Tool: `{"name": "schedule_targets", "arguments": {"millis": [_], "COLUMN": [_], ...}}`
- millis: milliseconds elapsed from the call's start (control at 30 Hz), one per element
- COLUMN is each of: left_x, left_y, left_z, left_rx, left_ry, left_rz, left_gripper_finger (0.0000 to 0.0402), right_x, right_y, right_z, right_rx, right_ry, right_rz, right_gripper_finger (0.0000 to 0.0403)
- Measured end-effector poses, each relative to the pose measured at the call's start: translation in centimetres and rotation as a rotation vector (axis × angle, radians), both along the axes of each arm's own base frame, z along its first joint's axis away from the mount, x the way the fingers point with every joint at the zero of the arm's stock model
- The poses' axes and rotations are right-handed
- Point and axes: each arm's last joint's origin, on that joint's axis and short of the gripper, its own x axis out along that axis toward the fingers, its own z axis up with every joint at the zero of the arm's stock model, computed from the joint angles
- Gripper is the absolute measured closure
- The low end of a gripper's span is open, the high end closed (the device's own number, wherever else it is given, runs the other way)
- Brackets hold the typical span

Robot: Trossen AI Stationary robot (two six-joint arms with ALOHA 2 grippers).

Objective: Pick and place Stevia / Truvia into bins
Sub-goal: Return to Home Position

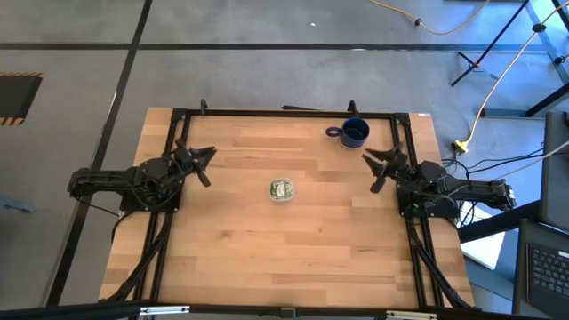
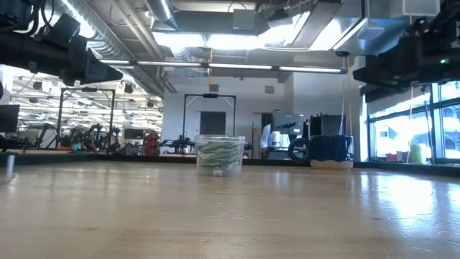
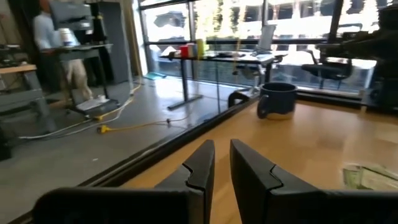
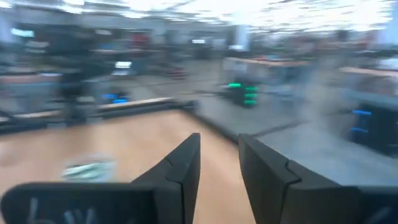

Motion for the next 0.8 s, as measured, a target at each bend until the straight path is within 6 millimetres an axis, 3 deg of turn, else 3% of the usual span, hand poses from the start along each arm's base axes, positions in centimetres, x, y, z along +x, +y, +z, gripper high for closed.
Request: {"name": "schedule_targets", "arguments": {"millis": [200,800], "left_x": [-0.05,-0.05], "left_y": [0.06,0.05], "left_z": [0.0,0.0], "left_rx": [0.033,0.041], "left_ry": [0.028,0.035], "left_rz": [0.025,0.025], "left_gripper_finger": [0.0355,0.0355], "right_x": [-0.55,-0.59], "right_y": [-0.65,-0.69], "right_z": [-0.1,-0.12], "right_rx": [-0.026,-0.039], "right_ry": [0.05,0.064], "right_rz": [-0.302,-0.322], "right_gripper_finger": [0.0289,0.0289]}}
